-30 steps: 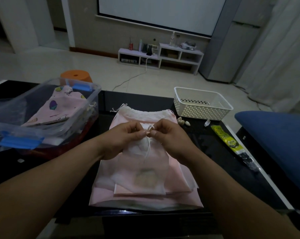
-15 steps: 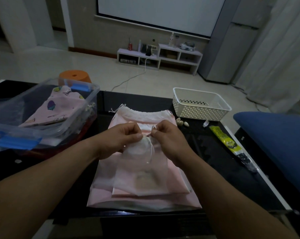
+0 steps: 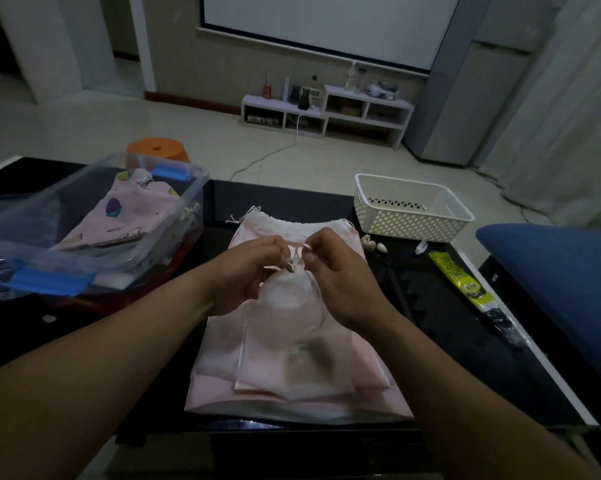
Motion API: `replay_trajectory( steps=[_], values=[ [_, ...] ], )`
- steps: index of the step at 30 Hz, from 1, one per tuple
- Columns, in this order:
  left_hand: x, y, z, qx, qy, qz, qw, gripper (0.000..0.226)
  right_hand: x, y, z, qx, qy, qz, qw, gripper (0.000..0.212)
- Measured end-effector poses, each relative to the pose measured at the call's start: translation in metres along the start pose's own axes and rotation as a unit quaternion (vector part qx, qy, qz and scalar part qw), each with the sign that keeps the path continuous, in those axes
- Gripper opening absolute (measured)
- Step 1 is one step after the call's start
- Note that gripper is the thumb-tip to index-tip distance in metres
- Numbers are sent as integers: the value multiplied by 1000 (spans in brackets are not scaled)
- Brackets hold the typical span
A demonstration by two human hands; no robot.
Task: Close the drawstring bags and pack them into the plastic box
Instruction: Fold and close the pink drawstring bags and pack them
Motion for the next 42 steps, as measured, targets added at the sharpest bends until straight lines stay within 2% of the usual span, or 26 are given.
replay_trajectory(
  steps=[3,6,8,9,12,15,18,19,22,23,26,28,30,33,35,37,38,39,40,42],
  values=[
    [-2,-1,2,-13,7,-37,999,16,-5,-1,0,-1,-13,-22,1000,16],
    [1,3,0,-9,2,-60,998,6,-9,-1,-2,3,-13,-36,999,22],
    [2,3,3,-6,20,-73,997,27,-9,-1,-5,11,-1,-38,999,24],
    [1,2,5,1,26,-85,996,30,-9,-1,-7,16,2,-44,999,23],
    [-1,1,7,32,4,-131,991,11,-12,-2,-11,57,-44,-76,994,17],
    [-7,1,12,57,-27,-160,985,28,-19,-3,-12,98,-92,-86,987,14],
    [-6,1,9,31,-25,-146,988,22,-21,-3,-13,99,-59,-84,990,16],
    [-5,1,9,3,-7,-124,992,32,-20,-4,-14,91,-31,-84,992,17],
    [-1,1,8,-76,0,-56,996,81,-18,-6,-14,76,18,-76,994,13],
    [1,2,7,-71,-21,-46,996,79,-18,-6,-15,77,20,-76,994,12],
    [5,1,4,14,-145,-55,988,44,-18,-7,-15,77,15,-79,994,12],
    [6,0,5,62,-177,-61,980,22,-17,-7,-15,91,-23,-77,993,11],
    [6,2,4,84,-145,-61,984,14,-17,-7,-18,128,-90,-44,987,16],
    [3,5,0,99,-95,-90,986,29,-16,-4,-23,156,-162,23,974,20],
    [1,3,1,67,-3,-108,992,31,-19,-5,-25,146,-180,8,973,20],
    [2,3,4,7,90,-121,989,24,-21,-6,-24,154,-190,3,970,21],
    [1,3,8,-7,82,-134,988,21,-20,-7,-23,162,-199,13,967,21],
    [-2,3,10,0,8,-156,988,16,-19,-6,-23,172,-201,28,964,21],
    [-6,5,10,26,-108,-173,979,14,-18,-5,-23,182,-195,44,963,22],
    [-8,9,9,99,-288,-174,936,30,-16,-4,-23,195,-175,68,963,21]
  ],
)
Point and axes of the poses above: each hand's wrist, its own y-axis away from the middle knuckle, its own x-axis out of the palm, z = x × y, the point moved 2 cm from there along -y, towards the middle knuckle
